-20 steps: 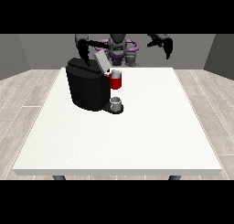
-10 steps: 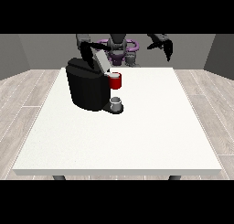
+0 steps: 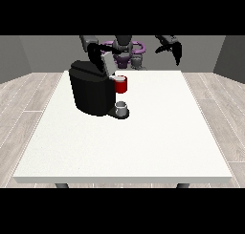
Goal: Insert the coffee pod into the coffee machine and close the lid
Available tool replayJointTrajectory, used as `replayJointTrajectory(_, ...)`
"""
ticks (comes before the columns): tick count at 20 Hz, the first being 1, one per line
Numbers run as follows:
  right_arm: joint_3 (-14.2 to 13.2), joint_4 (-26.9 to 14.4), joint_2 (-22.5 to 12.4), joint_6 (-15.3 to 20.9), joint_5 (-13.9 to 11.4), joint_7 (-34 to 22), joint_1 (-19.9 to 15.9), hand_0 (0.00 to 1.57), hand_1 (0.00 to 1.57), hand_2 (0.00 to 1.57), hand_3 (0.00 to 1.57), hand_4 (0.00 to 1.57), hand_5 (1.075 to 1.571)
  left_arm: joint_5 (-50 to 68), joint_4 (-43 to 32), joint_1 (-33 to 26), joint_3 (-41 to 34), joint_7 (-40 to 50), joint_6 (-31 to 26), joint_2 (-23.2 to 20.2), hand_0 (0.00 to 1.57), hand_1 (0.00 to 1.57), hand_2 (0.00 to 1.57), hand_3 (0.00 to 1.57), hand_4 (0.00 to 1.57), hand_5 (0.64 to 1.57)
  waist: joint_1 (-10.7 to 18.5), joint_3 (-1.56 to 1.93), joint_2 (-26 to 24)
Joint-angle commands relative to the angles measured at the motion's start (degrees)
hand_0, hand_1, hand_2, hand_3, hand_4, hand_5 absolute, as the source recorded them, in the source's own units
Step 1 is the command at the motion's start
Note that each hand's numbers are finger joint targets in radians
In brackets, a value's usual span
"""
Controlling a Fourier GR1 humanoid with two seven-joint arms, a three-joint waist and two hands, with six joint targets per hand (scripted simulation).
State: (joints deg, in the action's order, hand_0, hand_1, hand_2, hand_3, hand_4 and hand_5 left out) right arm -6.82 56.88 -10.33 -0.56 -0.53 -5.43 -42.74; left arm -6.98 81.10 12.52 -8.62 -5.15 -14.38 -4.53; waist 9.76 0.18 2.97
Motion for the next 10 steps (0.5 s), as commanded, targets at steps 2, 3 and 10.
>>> replayJointTrajectory(2,4.76,1.38,3.52,0.41,-2.94,-0.40,-2.98,0.00,0.00,0.00,0.00,0.10,1.571,-0.10,-1.24,1.04,0.17,0.22,0.53,0.06,0.00,0.00,0.00,0.00,0.39,1.571,0.09,-0.19,-0.11)
replayJointTrajectory(3,3.07,0.84,1.73,0.81,-2.71,0.63,-4.88,0.00,0.00,0.00,0.00,0.11,1.571,0.99,-0.56,0.95,-0.07,-1.21,-0.82,-0.43,0.00,0.00,0.00,0.00,0.36,1.571,2.08,-0.19,1.61)
replayJointTrajectory(10,4.49,2.44,1.84,1.35,-4.60,-0.44,-7.43,0.00,0.00,0.00,0.00,0.00,1.571,-0.58,-0.43,2.88,1.26,-2.14,-0.50,-0.71,0.00,0.00,0.00,0.00,0.33,1.571,4.99,-0.17,4.02)
